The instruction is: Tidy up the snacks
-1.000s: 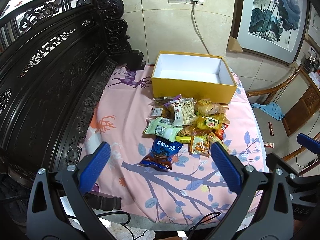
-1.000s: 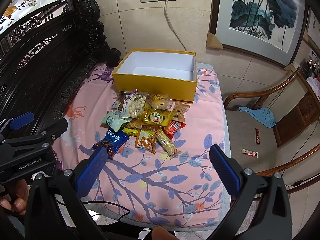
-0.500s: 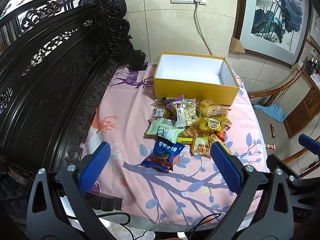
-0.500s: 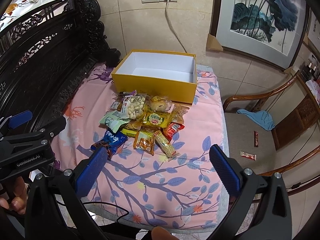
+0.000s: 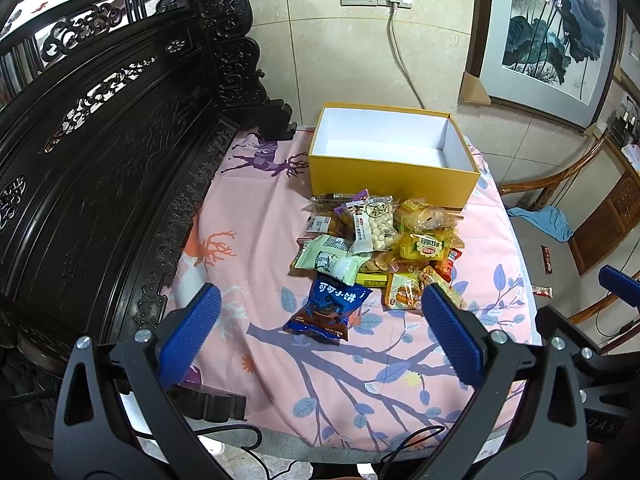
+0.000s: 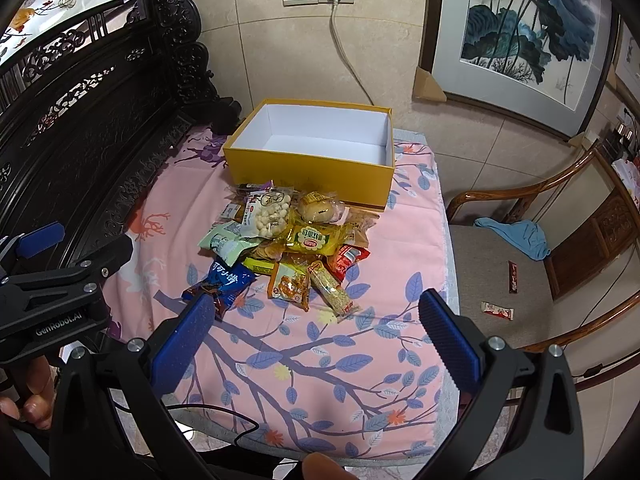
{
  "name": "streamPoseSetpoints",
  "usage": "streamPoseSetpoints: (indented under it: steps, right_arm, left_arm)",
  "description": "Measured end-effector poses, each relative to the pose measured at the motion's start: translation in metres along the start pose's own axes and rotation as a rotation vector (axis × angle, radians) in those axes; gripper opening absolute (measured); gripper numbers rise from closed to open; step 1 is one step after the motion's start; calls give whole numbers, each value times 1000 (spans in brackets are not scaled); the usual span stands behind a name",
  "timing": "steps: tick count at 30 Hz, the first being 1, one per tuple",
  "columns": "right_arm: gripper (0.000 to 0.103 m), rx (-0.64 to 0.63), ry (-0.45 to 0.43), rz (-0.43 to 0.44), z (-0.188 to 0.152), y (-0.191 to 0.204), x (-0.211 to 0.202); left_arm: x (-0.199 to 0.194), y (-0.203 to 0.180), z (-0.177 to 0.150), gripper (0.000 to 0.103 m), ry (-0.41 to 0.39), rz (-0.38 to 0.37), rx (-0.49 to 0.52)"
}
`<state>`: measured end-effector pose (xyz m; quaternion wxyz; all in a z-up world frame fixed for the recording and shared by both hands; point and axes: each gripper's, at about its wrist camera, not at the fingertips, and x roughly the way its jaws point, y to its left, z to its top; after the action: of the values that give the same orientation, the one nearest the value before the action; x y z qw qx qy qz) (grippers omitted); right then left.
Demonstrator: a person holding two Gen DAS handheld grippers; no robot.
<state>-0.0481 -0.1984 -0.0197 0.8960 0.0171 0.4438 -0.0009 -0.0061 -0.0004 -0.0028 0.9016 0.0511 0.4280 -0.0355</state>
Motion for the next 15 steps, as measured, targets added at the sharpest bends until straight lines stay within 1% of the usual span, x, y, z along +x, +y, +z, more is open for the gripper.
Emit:
streamPoseSetpoints:
  steps: [15]
  right_arm:
    - [102, 0, 1, 2, 0, 0, 2]
  left_arm:
    - [1, -1, -1, 101, 3, 2, 7]
